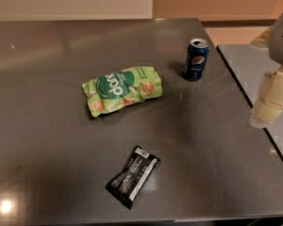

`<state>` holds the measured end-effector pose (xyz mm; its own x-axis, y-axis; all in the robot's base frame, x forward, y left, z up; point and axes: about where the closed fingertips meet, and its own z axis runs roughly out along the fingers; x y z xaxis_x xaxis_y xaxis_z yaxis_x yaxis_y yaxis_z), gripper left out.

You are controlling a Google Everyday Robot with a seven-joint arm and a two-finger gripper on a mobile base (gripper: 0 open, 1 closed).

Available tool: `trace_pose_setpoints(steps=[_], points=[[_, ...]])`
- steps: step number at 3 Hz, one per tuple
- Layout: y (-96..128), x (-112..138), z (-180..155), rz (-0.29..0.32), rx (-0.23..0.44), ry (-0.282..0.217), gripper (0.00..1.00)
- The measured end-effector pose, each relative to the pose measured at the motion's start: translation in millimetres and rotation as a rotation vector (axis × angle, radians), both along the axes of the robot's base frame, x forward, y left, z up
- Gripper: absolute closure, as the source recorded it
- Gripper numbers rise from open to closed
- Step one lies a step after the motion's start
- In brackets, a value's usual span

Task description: Pick rxbar chocolate

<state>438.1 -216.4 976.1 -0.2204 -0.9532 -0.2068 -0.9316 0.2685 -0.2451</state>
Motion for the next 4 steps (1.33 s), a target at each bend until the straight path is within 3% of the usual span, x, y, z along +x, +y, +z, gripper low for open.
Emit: trace_pose_setpoints(steps=[1, 2, 4], points=[[37, -4, -3, 0.166, 0.030, 0.004, 0.00], [90, -19, -6, 0.406, 0.062, 0.014, 0.00], [152, -47, -23, 0.705, 0.046, 0.017, 0.00]])
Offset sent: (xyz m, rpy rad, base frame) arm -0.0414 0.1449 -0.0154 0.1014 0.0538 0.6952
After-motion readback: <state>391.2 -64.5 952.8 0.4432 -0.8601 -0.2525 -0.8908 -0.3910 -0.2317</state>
